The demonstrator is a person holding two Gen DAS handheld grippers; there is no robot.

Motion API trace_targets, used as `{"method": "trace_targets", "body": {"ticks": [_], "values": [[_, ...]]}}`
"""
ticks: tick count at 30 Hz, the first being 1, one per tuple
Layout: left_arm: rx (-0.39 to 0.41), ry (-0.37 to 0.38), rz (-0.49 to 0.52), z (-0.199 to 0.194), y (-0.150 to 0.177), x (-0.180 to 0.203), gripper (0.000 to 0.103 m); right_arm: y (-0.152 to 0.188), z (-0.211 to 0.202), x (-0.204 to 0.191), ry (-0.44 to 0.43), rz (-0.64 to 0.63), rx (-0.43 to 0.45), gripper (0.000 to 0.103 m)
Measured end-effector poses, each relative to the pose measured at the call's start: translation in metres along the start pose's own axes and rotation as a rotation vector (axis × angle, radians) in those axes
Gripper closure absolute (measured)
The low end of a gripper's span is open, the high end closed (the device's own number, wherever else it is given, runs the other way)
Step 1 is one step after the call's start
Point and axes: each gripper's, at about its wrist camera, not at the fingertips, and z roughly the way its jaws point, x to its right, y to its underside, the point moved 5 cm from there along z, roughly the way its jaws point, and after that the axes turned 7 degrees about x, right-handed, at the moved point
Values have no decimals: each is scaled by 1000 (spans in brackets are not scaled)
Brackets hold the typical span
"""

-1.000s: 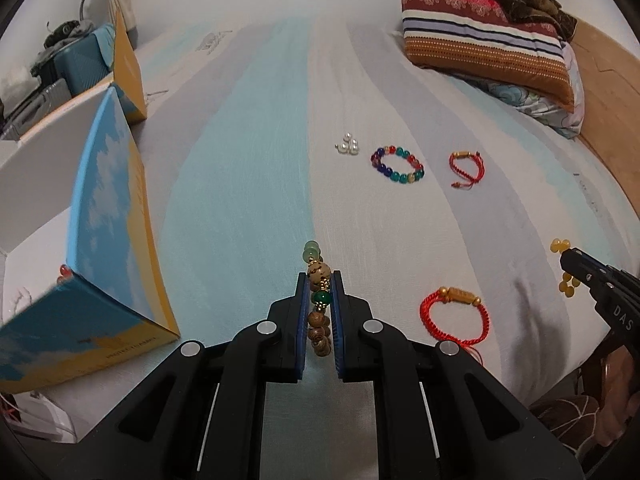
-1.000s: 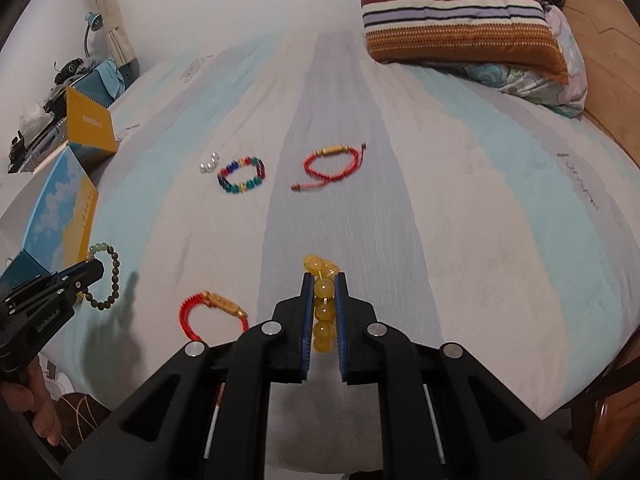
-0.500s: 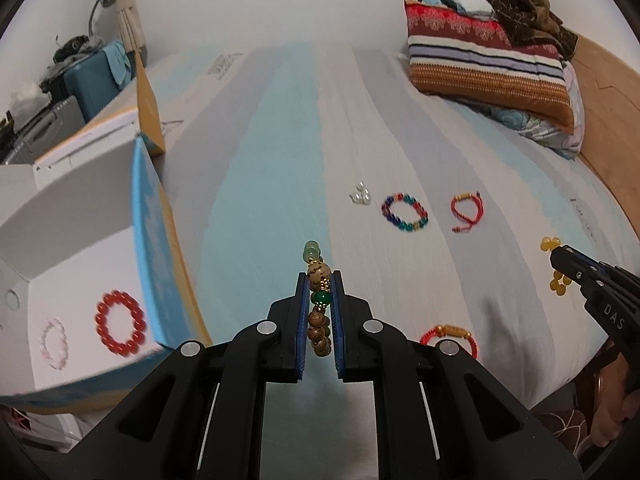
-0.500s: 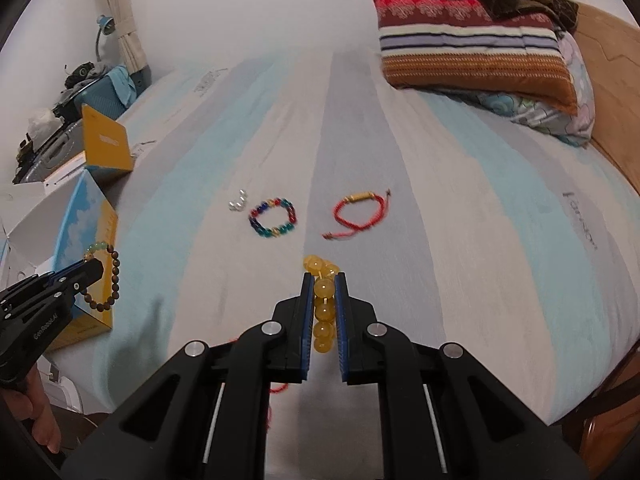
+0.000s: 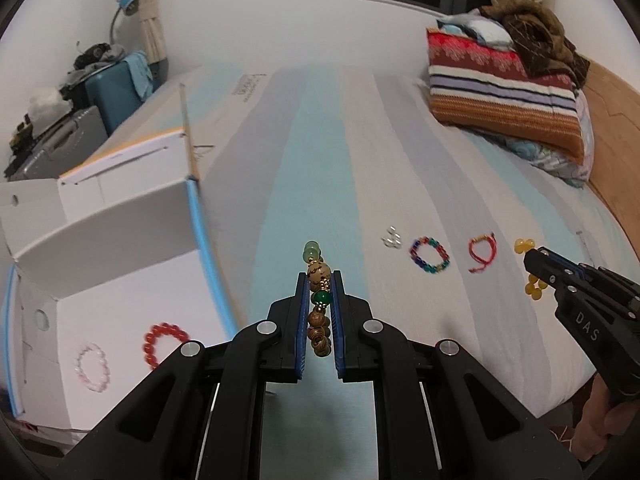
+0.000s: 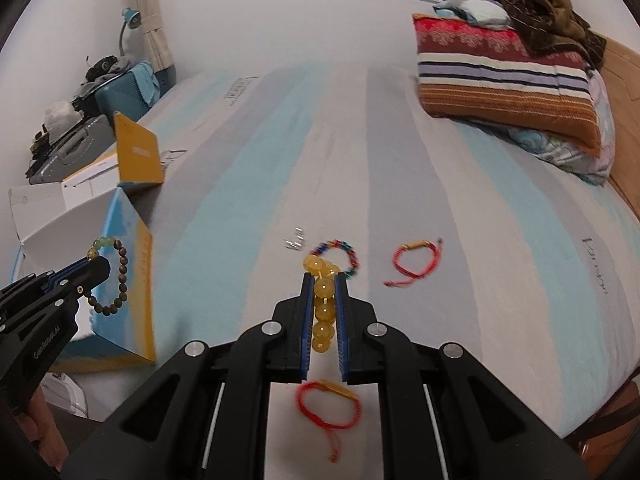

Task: Organize jewelry
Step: 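Carry both held bracelets over to the open white box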

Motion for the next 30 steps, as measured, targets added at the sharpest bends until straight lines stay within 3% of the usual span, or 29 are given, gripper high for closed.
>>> {"method": "trace_targets", "body": {"ticks": [12,22,30], "values": [[38,-108,-97,-31,4,-99,93,-19,-2,-104,-83,-94,21,94],[11,-200,-171,-44,32,-190,93,-5,6,-211,-184,-202,15,94],[-27,-252,-217,-42,54,-241,93,19,24,-279,-256,-269,-26,94]]}}
